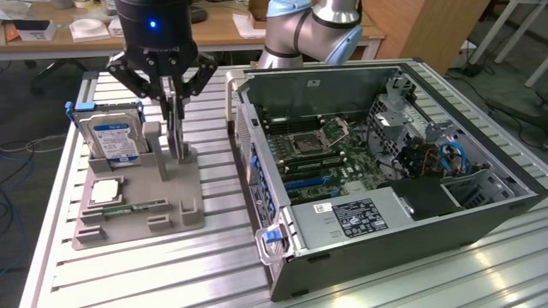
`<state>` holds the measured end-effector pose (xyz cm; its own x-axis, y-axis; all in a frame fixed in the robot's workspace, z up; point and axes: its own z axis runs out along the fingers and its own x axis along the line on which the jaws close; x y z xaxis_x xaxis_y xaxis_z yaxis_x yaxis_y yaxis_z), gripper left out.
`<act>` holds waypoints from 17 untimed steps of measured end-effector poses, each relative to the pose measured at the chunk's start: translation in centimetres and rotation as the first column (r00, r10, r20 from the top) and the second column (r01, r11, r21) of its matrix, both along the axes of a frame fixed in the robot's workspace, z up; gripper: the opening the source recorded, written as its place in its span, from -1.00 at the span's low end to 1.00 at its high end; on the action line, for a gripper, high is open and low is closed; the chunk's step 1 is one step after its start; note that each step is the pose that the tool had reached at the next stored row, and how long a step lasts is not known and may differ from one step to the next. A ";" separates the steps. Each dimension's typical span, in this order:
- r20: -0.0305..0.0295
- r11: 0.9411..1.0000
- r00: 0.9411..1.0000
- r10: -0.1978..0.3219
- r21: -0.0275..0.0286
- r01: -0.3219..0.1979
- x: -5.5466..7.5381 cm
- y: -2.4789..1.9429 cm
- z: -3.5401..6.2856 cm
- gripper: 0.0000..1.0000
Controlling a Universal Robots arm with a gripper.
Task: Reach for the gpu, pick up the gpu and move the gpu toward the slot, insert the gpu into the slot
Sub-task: 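Pick up the gpu and move the gpu toward the slot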
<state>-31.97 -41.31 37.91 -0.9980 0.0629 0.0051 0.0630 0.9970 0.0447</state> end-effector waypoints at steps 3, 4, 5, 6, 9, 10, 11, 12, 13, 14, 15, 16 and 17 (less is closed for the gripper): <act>0.000 1.000 1.000 0.000 0.000 0.000 0.0 0.00 0.91 -0.47; 0.000 1.000 1.000 0.000 0.000 0.000 0.0 0.00 1.20 -0.47; 0.000 1.000 1.000 0.000 0.000 0.000 0.0 0.00 1.48 -0.47; 0.000 1.000 1.000 0.000 0.000 0.000 0.0 0.00 1.77 -0.47; 0.000 1.000 1.000 0.000 0.000 0.000 0.0 0.00 2.60 -0.47; 0.000 1.000 1.000 0.000 0.000 0.000 0.0 0.00 2.86 -0.47; 0.000 1.000 1.000 0.000 0.000 0.000 0.0 0.00 3.10 -0.47; 0.000 1.000 1.000 0.000 0.000 0.000 0.0 0.00 3.33 -0.47; 0.000 1.000 1.000 0.000 0.000 0.000 0.0 0.00 3.56 -0.47; 0.000 1.000 1.000 0.000 0.000 0.000 0.0 0.00 3.77 -0.47; 0.000 1.000 1.000 0.000 0.000 0.000 0.0 0.00 3.97 -0.47; 0.000 1.000 1.000 0.000 0.000 0.000 0.0 0.00 4.11 -0.47; 0.000 1.000 1.000 0.000 0.000 0.000 0.0 0.00 4.21 -0.47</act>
